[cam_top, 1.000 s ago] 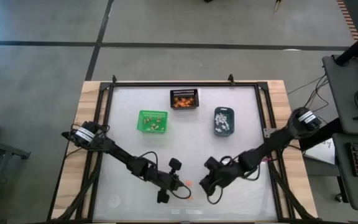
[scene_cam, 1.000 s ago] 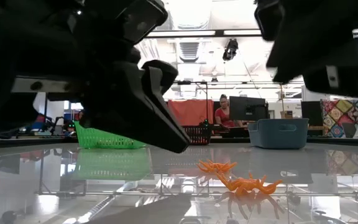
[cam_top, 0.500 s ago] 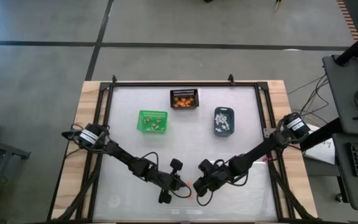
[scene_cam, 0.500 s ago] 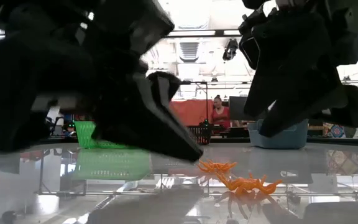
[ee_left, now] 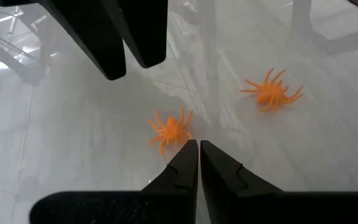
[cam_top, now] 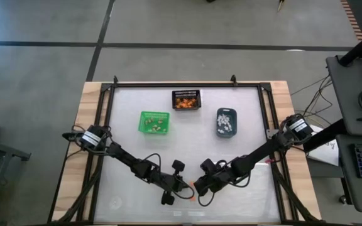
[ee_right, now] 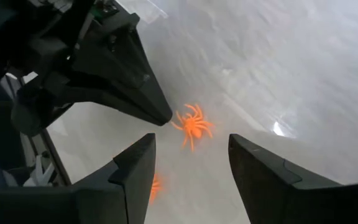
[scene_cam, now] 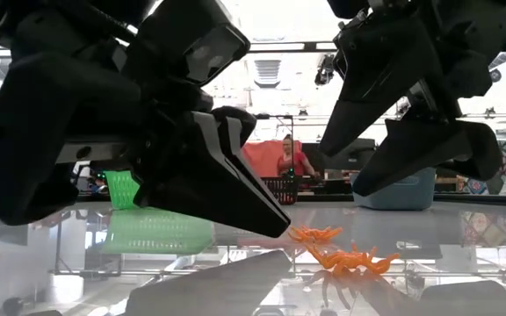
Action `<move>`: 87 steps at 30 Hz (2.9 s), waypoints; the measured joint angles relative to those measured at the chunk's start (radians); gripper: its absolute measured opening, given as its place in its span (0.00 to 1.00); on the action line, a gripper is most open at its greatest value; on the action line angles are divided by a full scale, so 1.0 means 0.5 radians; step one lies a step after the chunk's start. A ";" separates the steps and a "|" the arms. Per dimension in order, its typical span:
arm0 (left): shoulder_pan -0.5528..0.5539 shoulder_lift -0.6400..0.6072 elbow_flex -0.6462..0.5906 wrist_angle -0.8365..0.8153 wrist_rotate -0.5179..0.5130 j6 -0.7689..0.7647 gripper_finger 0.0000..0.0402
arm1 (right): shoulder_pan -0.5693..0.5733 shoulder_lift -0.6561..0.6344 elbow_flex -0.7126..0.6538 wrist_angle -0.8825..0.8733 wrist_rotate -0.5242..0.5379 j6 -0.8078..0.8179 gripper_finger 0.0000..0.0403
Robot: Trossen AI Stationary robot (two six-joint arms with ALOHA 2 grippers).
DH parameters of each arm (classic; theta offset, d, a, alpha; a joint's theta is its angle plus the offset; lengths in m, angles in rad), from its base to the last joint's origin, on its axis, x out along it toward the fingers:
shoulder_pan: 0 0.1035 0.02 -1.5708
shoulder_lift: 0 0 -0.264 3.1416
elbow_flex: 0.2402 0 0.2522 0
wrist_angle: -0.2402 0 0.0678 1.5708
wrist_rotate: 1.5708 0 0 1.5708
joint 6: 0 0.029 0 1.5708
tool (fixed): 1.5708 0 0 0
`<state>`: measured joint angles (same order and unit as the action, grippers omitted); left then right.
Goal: Sort Halloween decoration
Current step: Put the orange spider toy into the black bin
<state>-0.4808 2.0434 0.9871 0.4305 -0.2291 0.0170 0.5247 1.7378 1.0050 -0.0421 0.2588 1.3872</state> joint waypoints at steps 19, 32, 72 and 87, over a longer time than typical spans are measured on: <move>0.039 0.087 -0.001 0.216 0.000 0.034 0.00 | 0.006 0.035 -0.045 0.055 0.075 -0.004 0.48; 0.034 0.074 -0.007 0.155 0.002 0.008 0.00 | 0.024 0.242 -0.046 0.390 0.012 -0.003 0.48; 0.008 -0.021 -0.078 0.014 0.006 -0.068 0.00 | 0.067 0.256 -0.049 0.424 0.259 -1.653 0.48; 0.009 -0.019 -0.085 0.027 0.006 -0.075 0.00 | 0.071 0.496 -0.014 0.700 0.235 -1.774 0.47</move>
<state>-0.4763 2.0338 0.9443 0.4438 -0.2260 -0.0204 0.5603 1.9859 0.9977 0.3080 0.3766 0.5001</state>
